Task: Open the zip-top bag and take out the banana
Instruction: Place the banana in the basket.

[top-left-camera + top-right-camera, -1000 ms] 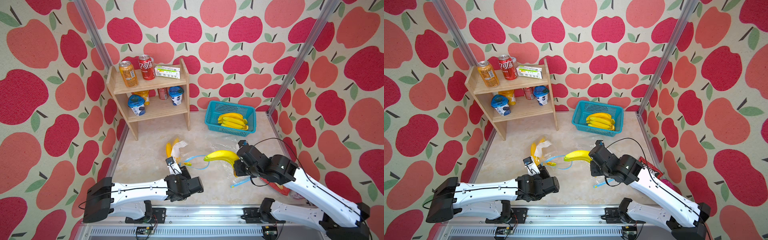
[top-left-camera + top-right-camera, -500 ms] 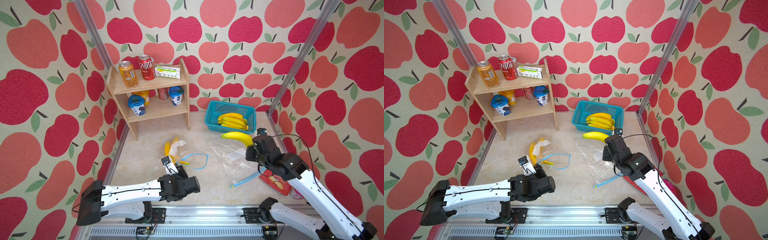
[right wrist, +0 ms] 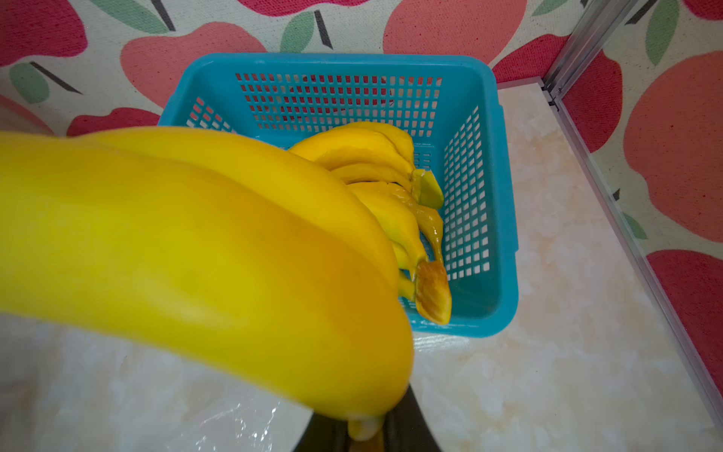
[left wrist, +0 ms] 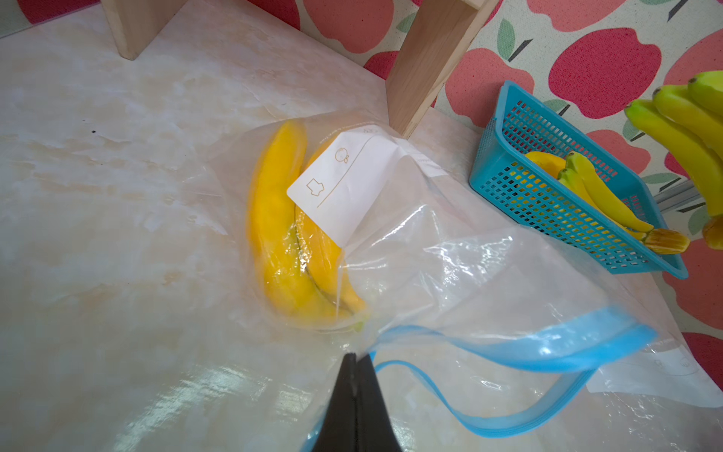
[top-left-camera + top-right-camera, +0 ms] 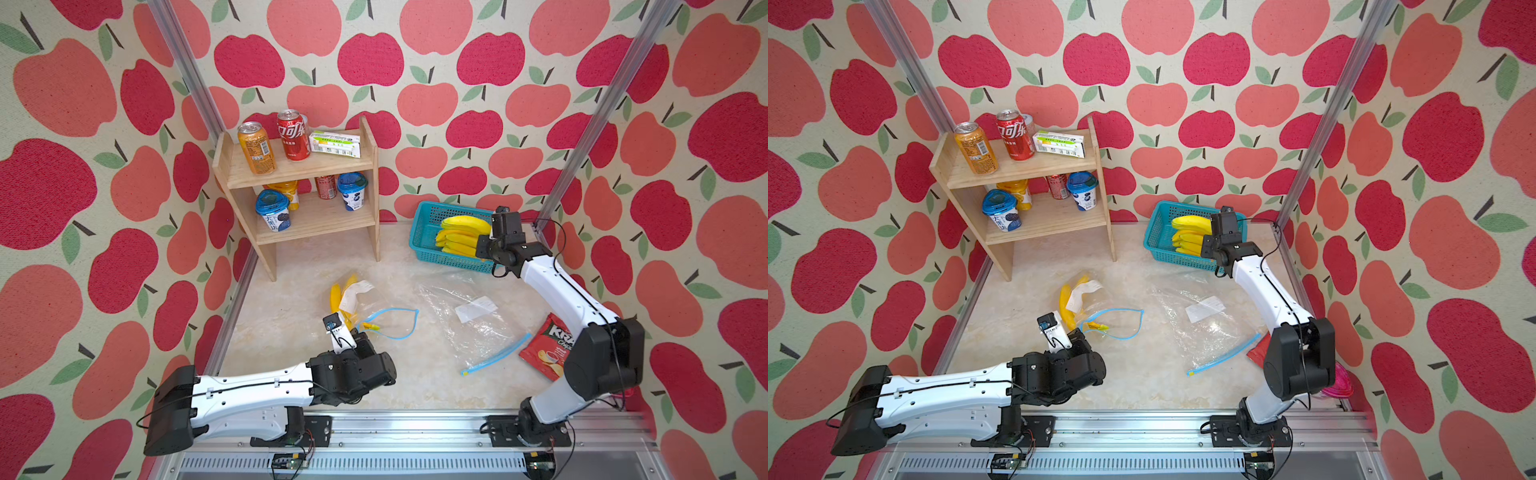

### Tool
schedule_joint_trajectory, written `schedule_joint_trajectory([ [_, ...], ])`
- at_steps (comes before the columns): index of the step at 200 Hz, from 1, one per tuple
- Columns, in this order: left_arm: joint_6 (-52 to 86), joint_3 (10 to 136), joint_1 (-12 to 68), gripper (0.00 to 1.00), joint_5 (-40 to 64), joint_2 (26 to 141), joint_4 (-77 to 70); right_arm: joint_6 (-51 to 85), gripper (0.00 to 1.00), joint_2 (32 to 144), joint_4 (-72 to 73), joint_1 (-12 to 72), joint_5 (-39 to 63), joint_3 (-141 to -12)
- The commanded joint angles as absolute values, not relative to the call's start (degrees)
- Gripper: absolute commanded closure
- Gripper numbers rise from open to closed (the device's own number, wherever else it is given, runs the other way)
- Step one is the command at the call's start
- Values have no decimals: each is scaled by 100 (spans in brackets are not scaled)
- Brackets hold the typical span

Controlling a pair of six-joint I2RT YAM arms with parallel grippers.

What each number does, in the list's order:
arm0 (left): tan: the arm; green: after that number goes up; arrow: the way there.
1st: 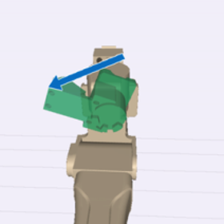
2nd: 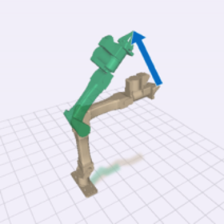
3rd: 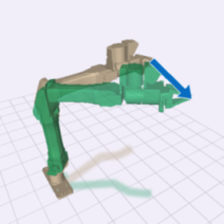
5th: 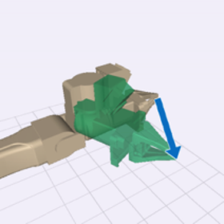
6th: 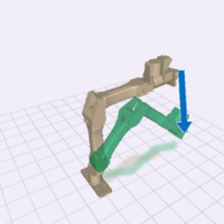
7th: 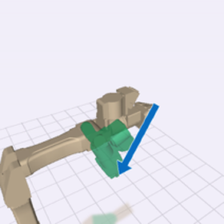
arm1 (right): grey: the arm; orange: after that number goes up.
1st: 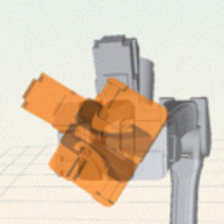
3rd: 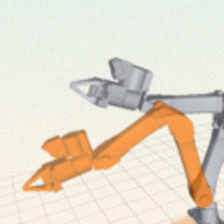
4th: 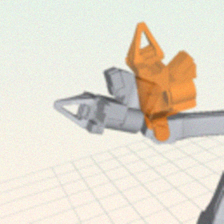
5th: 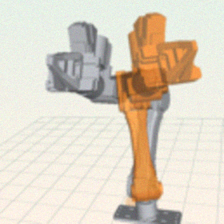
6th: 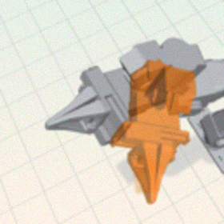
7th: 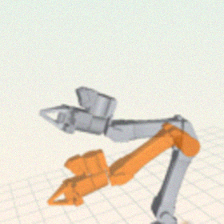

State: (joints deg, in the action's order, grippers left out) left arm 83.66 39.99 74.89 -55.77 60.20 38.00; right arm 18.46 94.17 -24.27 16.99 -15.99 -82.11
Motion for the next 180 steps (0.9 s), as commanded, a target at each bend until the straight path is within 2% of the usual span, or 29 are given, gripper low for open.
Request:
schedule_joint_trajectory([
  [1, 8186, 3902, 7505, 97, -5537, 5935, 3766, 1481, 100, 10236, -2277, 1521, -1480, -9331],
  [30, 8202, 3979, 7506, 97, -5530, 5954, 3854, 1423, 100, 11864, -3179, 1276, -1150, -11230],
  [71, 8308, 3901, 7506, 97, -5485, 5707, 3988, 1691, 100, 13413, -4329, 933, -792, -13476],
  [85, 8190, 3836, 7501, 97, -5461, 5583, 3855, 1585, 94, 13807, -4728, 910, -673, -14057],
  [108, 8191, 3788, 7506, 97, -5443, 5551, 3788, 1496, 87, 14004, -4814, 910, -586, -14120],
  [131, 8315, 3762, 7506, 96, -5399, 5654, 3793, 1477, 72, 13963, -4754, 909, -500, -13955],
  [146, 8419, 3771, 7500, 96, -5383, 5708, 3849, 1461, 53, 13855, -4732, 915, -461, -13912],
  [180, 8429, 3804, 7505, 96, -5406, 5713, 3865, 1450, 49, 13024, -4475, 988, -530, -13380],
])
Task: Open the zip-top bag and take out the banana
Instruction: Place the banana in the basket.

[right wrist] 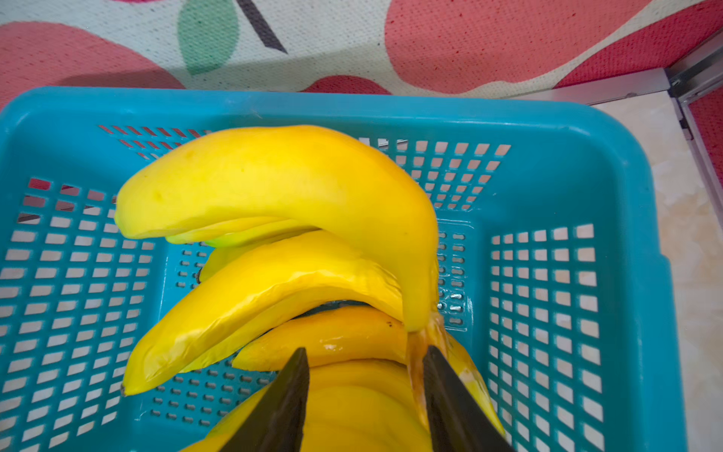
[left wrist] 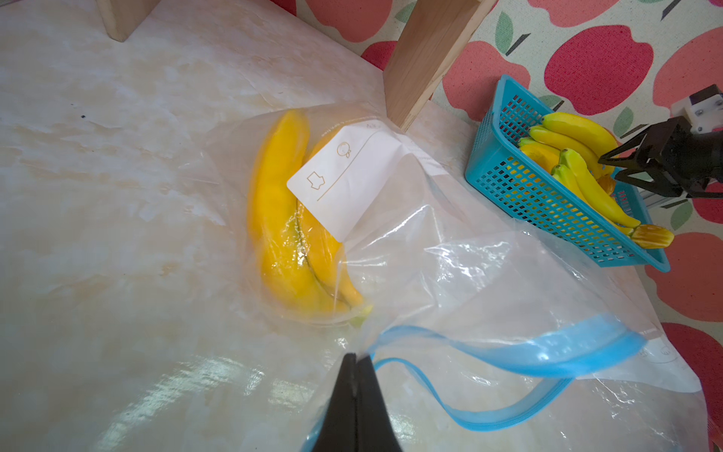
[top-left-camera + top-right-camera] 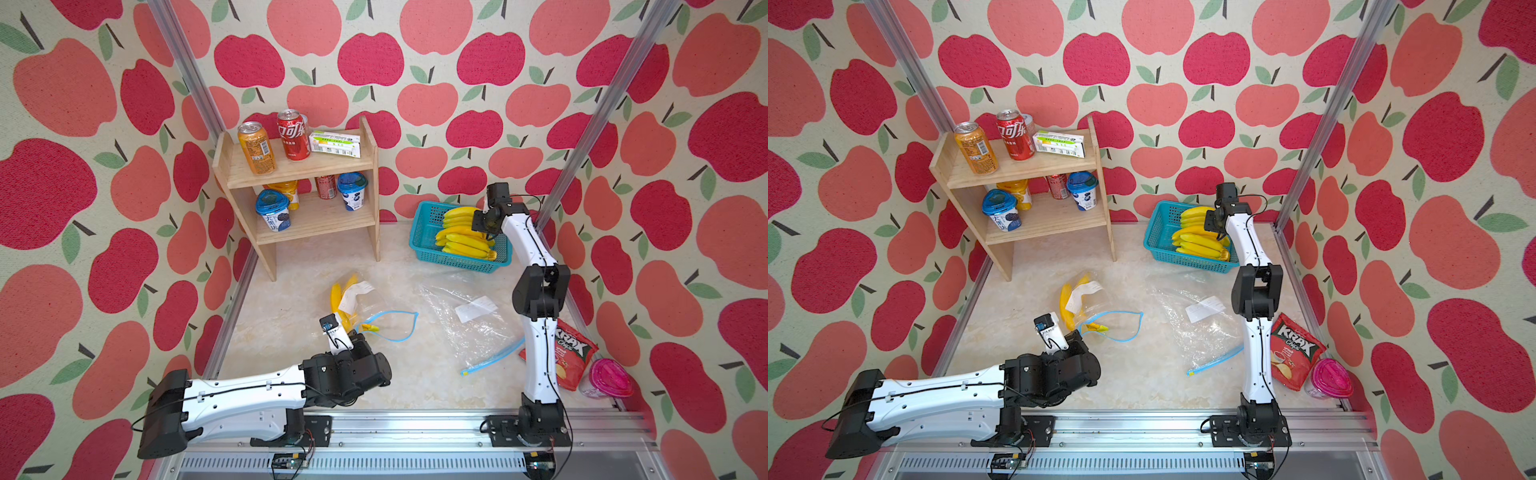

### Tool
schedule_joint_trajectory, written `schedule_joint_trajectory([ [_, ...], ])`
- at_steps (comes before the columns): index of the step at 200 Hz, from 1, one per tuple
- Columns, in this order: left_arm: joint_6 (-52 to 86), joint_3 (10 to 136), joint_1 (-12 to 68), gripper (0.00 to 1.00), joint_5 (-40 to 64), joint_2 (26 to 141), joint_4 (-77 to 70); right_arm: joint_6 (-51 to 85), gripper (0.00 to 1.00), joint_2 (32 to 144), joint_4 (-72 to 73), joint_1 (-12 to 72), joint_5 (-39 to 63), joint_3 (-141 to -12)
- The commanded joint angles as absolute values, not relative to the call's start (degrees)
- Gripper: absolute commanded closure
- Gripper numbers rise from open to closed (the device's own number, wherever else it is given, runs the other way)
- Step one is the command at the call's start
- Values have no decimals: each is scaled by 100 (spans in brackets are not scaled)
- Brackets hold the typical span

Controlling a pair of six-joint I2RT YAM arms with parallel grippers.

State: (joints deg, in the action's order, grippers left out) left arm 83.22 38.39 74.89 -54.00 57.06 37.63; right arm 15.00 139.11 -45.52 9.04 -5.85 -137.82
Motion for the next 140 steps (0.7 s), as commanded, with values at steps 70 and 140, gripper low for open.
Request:
schedule_joint_trajectory([
  [70, 8570, 3617, 7497, 96, -5457, 5363, 4098, 874, 32, 8819, -2563, 2004, 161, -8911],
  [140, 8463, 3641, 7479, 96, -5410, 5208, 4237, 302, 40, 5451, -1831, 4373, 245, -5076],
])
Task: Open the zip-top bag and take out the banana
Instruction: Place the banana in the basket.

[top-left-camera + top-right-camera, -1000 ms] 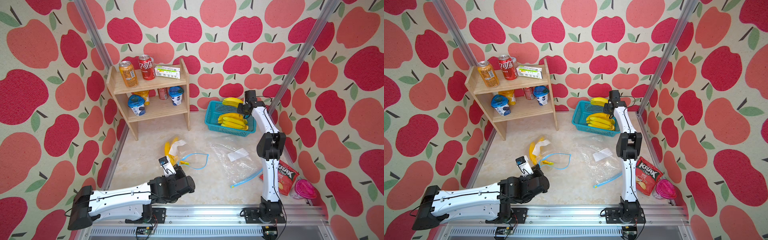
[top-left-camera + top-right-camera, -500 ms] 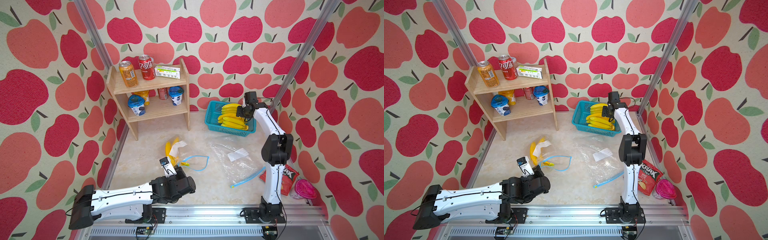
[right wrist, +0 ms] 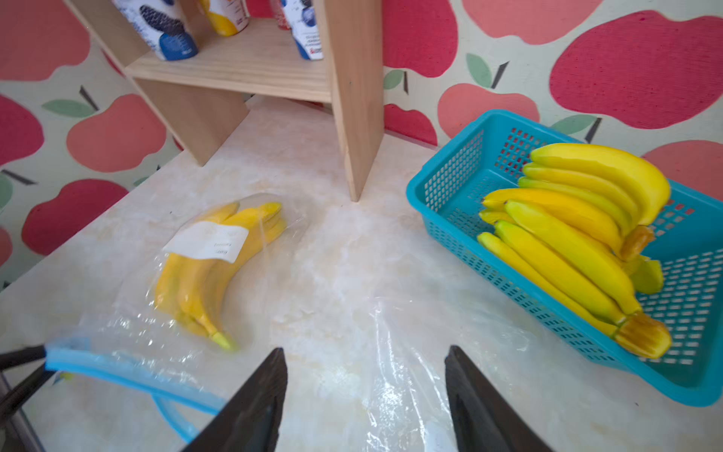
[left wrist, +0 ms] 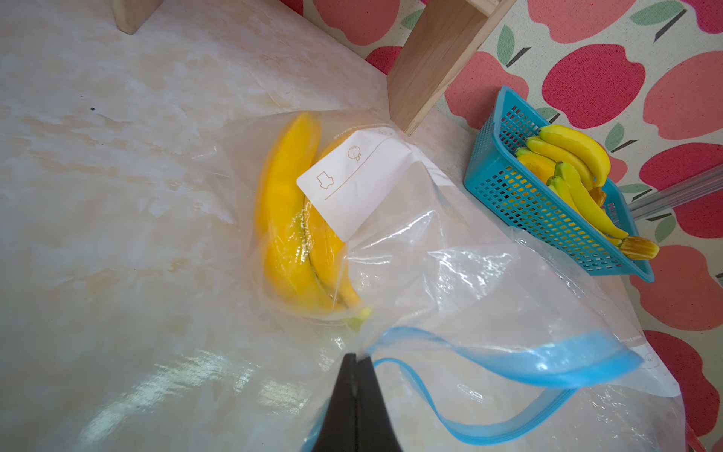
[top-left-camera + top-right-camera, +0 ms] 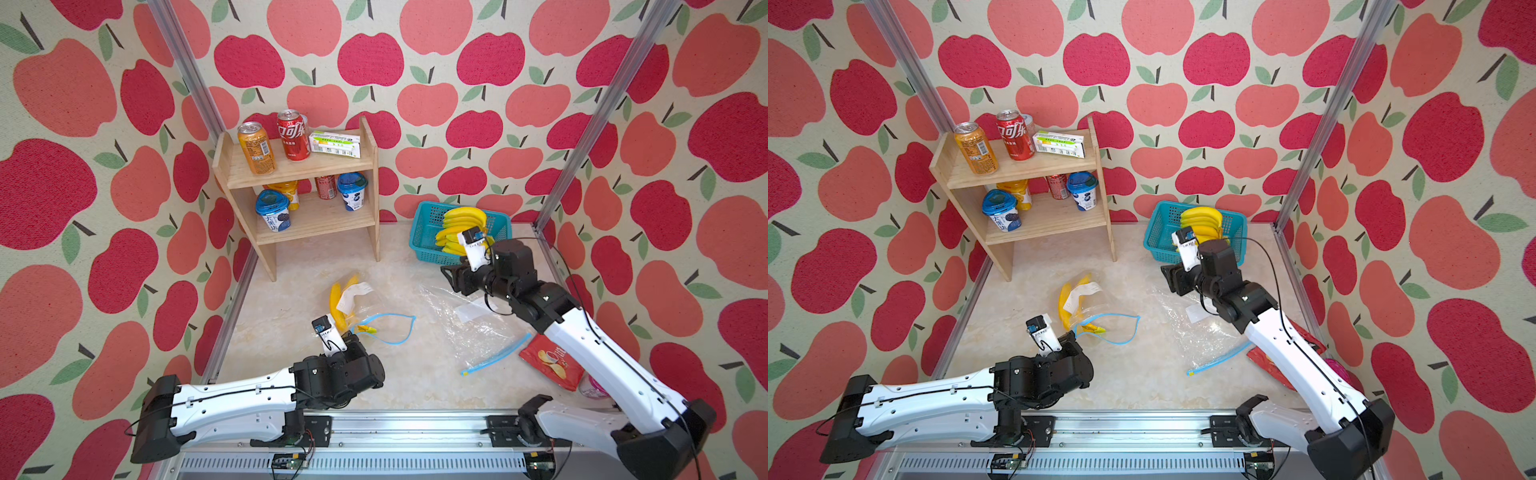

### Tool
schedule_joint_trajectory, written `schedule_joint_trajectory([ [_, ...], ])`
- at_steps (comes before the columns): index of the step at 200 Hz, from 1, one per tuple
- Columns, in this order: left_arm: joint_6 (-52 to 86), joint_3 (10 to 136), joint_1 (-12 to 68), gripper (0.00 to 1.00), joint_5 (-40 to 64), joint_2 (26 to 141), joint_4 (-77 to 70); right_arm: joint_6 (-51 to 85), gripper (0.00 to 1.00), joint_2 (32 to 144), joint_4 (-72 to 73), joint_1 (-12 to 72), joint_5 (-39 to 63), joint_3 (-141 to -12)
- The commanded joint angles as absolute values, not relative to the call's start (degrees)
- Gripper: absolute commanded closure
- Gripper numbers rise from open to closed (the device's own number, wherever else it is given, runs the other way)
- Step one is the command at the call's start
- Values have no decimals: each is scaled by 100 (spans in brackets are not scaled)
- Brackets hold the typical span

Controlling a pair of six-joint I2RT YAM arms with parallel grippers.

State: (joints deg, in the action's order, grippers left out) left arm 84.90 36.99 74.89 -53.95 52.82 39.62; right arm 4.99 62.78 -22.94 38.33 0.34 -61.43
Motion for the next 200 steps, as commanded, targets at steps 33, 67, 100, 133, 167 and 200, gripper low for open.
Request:
schedule_joint_trajectory([
  [33, 8309, 3629, 7471, 96, -5361, 5151, 4061, 651, 44, 4936, -1349, 5115, 729, -4242],
  [67, 8089, 3704, 7475, 96, -5223, 5169, 3935, 706, 46, 5800, -723, 5946, 454, -4346],
  [100, 8042, 3757, 7484, 95, -5177, 5284, 3850, 607, 49, 6669, -672, 6337, 468, -4767],
  [133, 7992, 3766, 7477, 96, -5138, 5282, 3778, 636, 49, 7073, -433, 6381, 492, -4756],
  [167, 7918, 3709, 7486, 96, -5039, 5264, 3638, 469, 49, 7678, -233, 6352, 381, -5117],
  [200, 7802, 3696, 7488, 96, -5002, 5173, 3586, 587, 49, 8458, -177, 6198, 311, -5496],
])
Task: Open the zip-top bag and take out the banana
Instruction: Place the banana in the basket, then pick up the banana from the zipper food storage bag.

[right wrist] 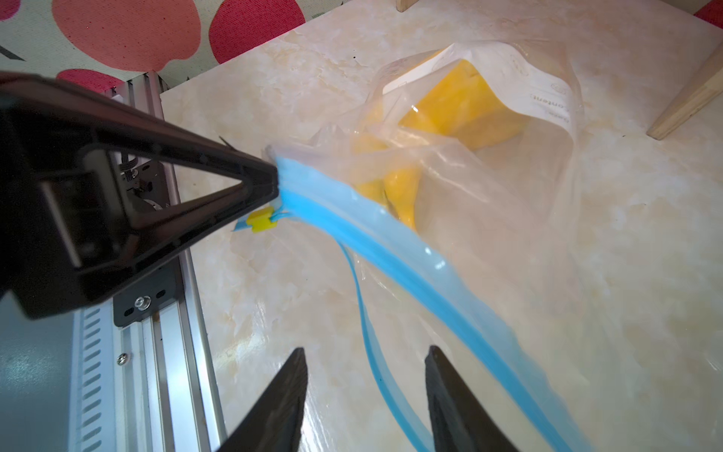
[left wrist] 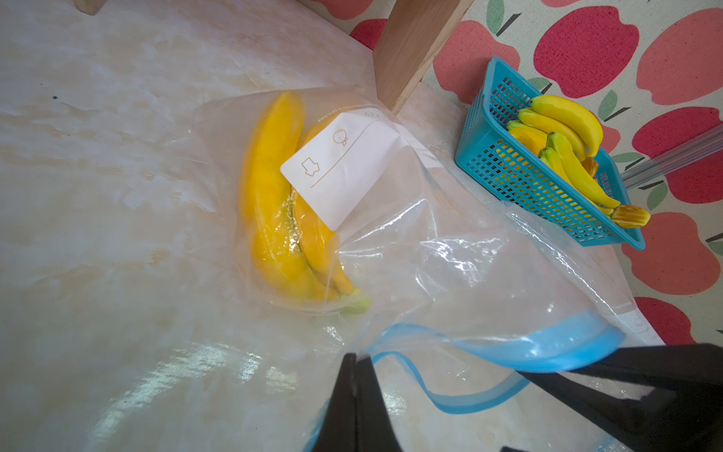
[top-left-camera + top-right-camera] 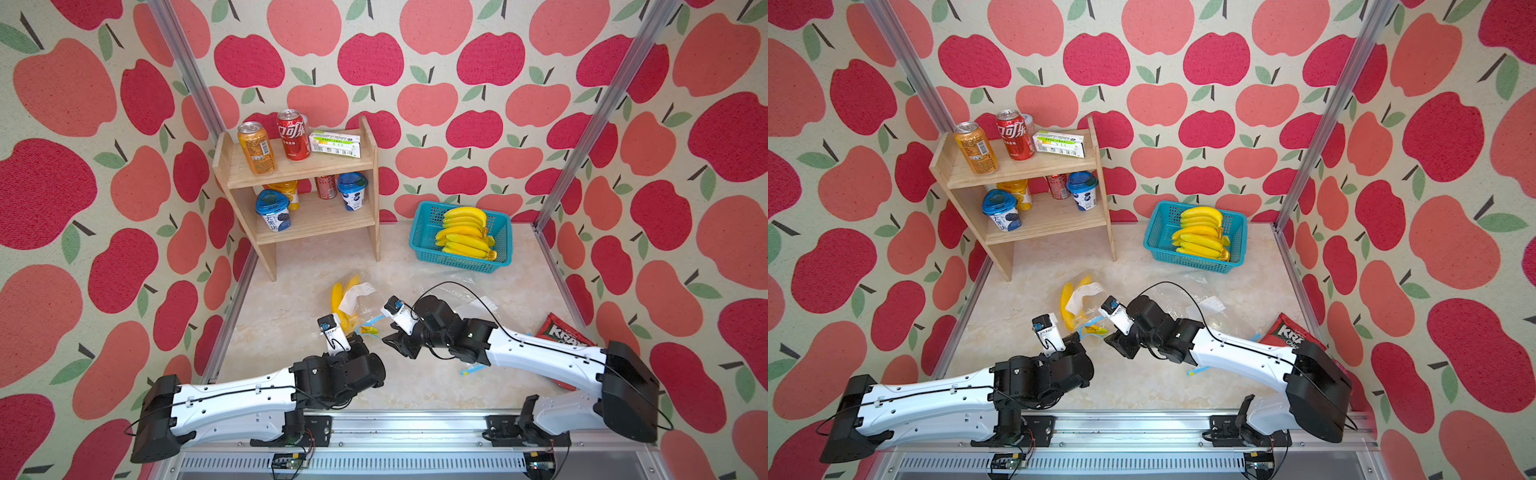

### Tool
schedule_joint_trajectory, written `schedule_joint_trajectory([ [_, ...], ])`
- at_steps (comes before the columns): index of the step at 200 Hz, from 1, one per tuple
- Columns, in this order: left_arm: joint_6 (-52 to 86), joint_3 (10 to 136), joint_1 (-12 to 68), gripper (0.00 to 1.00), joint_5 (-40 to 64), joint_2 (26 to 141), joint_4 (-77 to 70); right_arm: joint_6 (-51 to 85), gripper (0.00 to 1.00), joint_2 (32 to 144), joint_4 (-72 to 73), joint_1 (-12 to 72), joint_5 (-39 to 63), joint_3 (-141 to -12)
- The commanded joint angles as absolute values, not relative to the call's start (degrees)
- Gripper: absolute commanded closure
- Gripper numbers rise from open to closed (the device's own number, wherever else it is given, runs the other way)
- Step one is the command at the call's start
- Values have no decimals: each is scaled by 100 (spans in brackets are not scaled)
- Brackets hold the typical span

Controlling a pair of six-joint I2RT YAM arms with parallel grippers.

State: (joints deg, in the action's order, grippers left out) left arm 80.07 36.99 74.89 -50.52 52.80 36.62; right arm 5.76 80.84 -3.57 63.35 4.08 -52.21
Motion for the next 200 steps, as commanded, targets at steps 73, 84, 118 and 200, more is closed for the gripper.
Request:
schedule_joint_trajectory([
  [73, 7924, 3497, 7488, 95, -4969, 4880, 3582, 293, 47, 9447, -7, 5844, 914, -6038],
  [84, 7972, 3430, 7488, 95, -4993, 4781, 3531, 226, 46, 9563, 99, 5882, 1046, -6031],
  [118, 8094, 3292, 7491, 96, -5145, 4518, 3322, 150, 43, 9889, 496, 6021, 1388, -5962],
  [200, 8492, 2856, 7478, 96, -4922, 4298, 2415, 236, 30, 10994, 1581, 6299, 796, -6382],
])
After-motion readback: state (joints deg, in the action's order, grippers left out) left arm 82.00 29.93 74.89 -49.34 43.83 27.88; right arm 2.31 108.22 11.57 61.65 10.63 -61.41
